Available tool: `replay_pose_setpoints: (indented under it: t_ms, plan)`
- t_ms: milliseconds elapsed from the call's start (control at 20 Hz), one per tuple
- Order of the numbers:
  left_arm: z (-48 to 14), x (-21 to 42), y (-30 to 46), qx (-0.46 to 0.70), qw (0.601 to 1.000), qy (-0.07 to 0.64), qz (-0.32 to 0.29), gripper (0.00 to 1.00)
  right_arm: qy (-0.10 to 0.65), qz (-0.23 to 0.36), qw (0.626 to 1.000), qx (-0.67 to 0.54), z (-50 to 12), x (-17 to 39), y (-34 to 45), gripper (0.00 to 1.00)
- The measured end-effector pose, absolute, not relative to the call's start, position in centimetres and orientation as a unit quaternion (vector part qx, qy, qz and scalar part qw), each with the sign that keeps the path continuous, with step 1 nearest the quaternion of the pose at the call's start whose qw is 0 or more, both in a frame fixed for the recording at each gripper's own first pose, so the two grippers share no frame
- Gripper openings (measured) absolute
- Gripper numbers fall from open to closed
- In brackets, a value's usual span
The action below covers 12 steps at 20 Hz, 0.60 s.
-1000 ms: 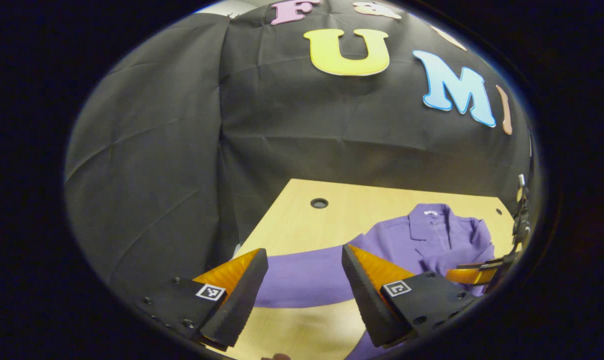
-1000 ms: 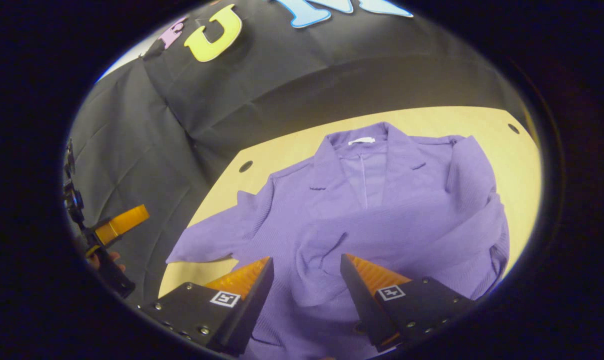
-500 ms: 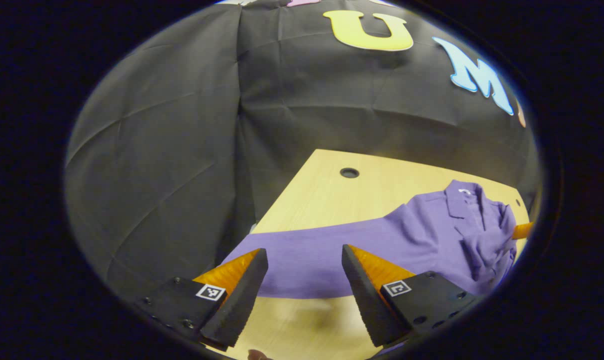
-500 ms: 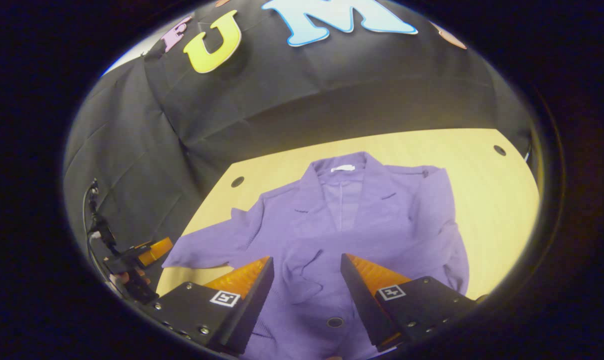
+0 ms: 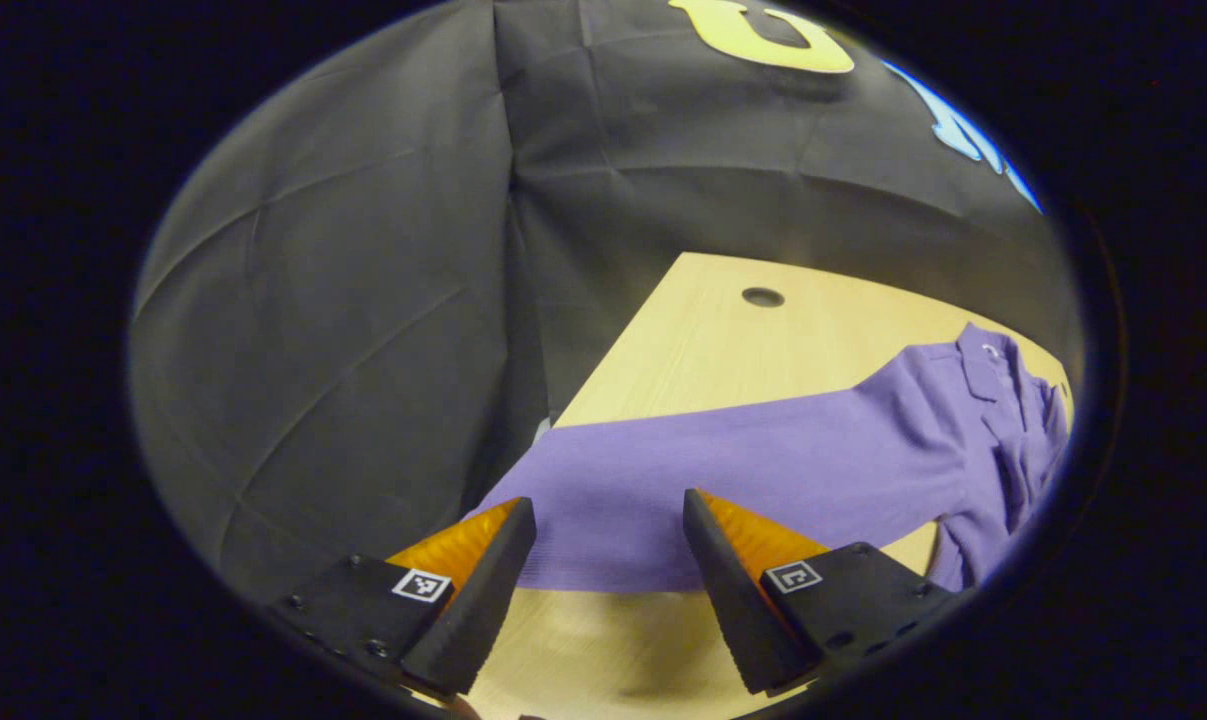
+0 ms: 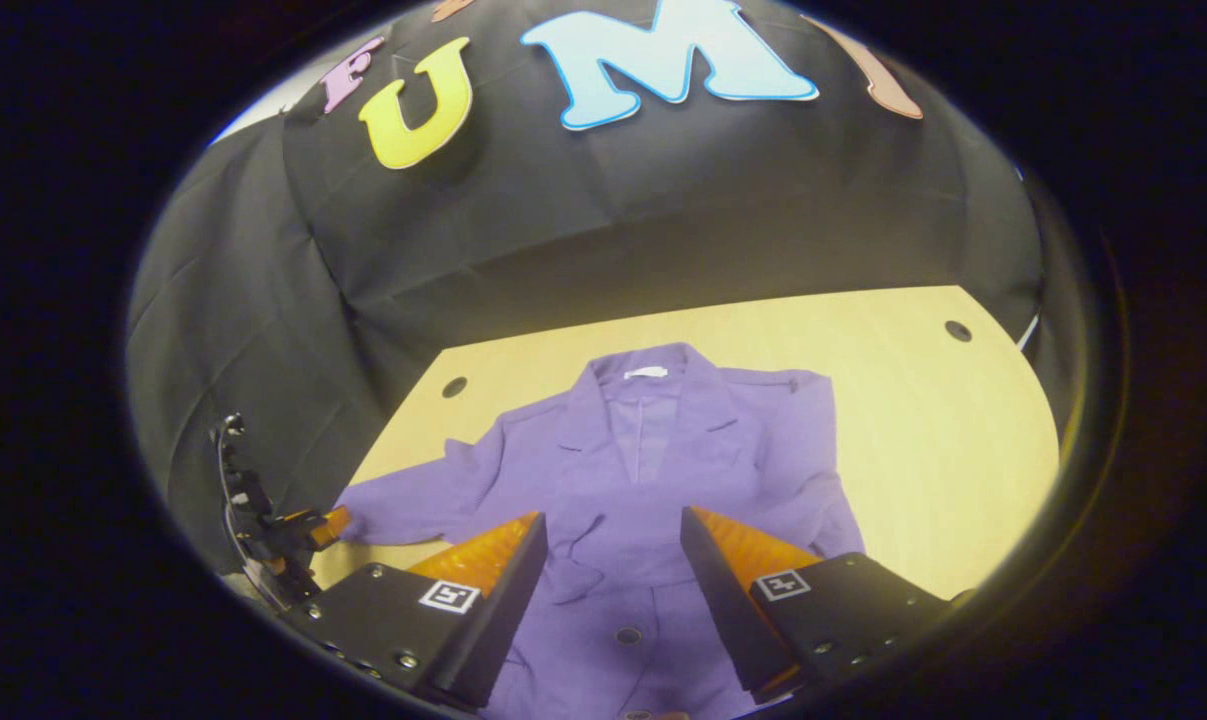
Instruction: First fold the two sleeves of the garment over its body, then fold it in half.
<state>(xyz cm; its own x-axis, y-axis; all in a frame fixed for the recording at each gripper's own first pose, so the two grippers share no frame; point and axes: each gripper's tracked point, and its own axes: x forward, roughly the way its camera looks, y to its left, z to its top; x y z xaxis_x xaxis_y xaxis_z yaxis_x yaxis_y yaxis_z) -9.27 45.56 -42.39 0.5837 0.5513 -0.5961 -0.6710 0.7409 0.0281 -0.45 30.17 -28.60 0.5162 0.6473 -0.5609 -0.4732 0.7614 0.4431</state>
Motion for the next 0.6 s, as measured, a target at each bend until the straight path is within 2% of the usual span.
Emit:
replay_pose_setpoints:
  t_ms: [50, 100, 150, 200, 450, 550, 600]
  plan:
    - [-42.9, -9.4, 45.8, -0.102, 0.88, 0.301, 0.352, 1.0, 0.368, 0.323, 0.864, 0.115, -28.5, -0.5, 29.9, 0.85]
    - [-43.4, -9.5, 46.0, -0.104, 0.877, 0.305, 0.356, 0.96, 0.368, 0.32, 0.866, 0.112, -28.4, -0.4, 29.5, 0.85]
    - [-44.1, -9.5, 46.1, -0.107, 0.874, 0.311, 0.358, 0.96, 0.369, 0.318, 0.867, 0.11, -28.3, -0.6, 29.2, 0.85]
    - [-44.7, -9.8, 46.1, -0.113, 0.87, 0.319, 0.359, 1.0, 0.367, 0.316, 0.868, 0.109, -28.2, -0.4, 28.9, 0.85]
    - [-44.2, -8.9, 46.3, -0.119, 0.869, 0.318, 0.361, 1.0, 0.365, 0.309, 0.871, 0.107, -27.9, -0.2, 28.1, 0.85]
    - [-44.3, -8.7, 45.4, -0.134, 0.87, 0.313, 0.357, 0.8, 0.367, 0.308, 0.872, 0.103, -28.1, -0.2, 27.7, 0.85]
    - [-44.2, -8.1, 45.0, -0.139, 0.87, 0.311, 0.356, 0.74, 0.366, 0.307, 0.873, 0.101, -28.1, -0.3, 27.6, 0.85]
